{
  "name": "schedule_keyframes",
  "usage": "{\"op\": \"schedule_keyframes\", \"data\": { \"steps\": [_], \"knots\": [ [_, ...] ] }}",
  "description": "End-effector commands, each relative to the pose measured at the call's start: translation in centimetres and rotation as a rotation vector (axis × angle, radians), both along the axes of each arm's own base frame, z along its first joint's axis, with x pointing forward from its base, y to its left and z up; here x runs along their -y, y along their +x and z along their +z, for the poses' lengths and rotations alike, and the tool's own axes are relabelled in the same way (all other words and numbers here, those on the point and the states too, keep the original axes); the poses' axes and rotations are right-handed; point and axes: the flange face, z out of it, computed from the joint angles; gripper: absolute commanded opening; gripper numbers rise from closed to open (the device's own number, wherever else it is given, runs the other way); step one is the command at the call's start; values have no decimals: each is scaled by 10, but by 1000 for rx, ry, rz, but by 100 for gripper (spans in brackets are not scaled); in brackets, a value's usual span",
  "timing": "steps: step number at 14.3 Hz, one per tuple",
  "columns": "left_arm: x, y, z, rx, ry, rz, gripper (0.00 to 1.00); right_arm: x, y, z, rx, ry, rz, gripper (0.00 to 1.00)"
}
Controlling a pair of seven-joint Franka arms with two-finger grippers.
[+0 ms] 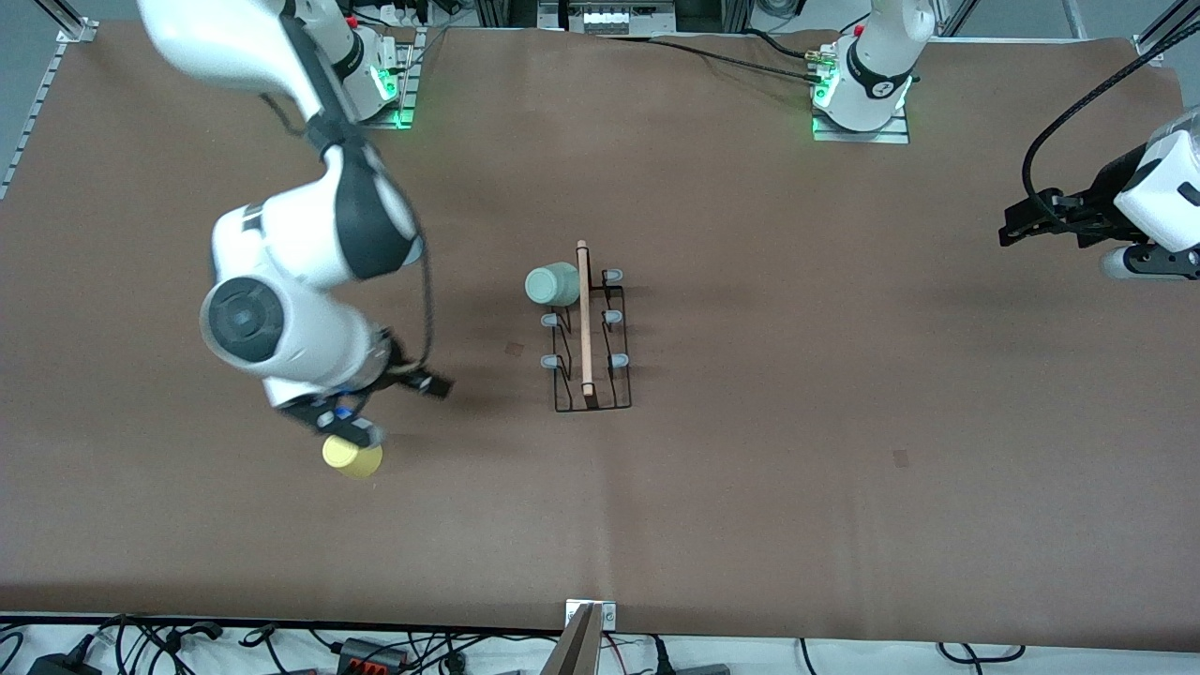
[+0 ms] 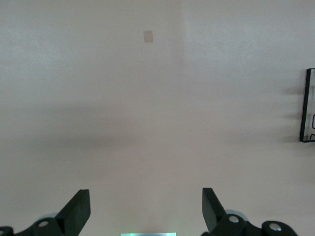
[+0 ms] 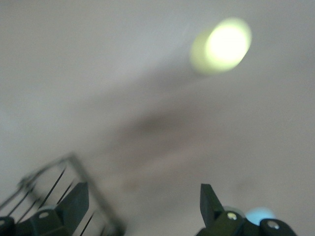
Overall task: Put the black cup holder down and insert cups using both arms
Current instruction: 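Grasp the yellow cup with the right gripper and carry it to the holder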
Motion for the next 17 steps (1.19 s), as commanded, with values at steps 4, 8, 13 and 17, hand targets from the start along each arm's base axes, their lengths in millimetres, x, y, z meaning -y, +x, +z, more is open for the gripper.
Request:
{"op": "schedule_keyframes", "data": {
  "steps": [4, 8, 13, 17],
  "knots": [
    [-2, -3, 4, -3, -11, 1, 100, 89, 54, -70, 160, -113, 246, 100],
    [-2, -3, 4, -3, -11, 1, 100, 98, 56, -120, 127, -54, 314, 100],
    [-4, -4, 4, -4, -11, 4, 100, 97, 52, -152, 85, -56, 331, 100],
    [-4, -4, 4, -4, -11, 4, 100, 98, 45, -165, 53, -44, 329, 89]
  ]
}}
